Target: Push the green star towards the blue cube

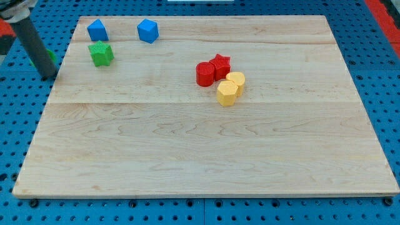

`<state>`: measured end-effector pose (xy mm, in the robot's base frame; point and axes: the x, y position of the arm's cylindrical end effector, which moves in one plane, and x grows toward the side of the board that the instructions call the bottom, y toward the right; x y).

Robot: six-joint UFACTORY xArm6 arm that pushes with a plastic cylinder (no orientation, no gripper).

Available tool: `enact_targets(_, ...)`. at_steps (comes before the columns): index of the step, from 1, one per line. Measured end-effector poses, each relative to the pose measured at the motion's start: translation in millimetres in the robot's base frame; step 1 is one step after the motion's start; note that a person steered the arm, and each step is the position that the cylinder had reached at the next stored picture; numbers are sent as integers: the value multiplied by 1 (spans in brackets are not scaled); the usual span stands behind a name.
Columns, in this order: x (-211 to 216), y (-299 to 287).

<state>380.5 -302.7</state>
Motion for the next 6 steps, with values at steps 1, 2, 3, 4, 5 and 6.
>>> enact_targets(1,-14,-2)
enact_targets(2,-43,43)
enact_targets(3,-43,119)
enact_targets(4,-51,114)
enact_targets(5,-73,61)
enact_targets(6,-82,100)
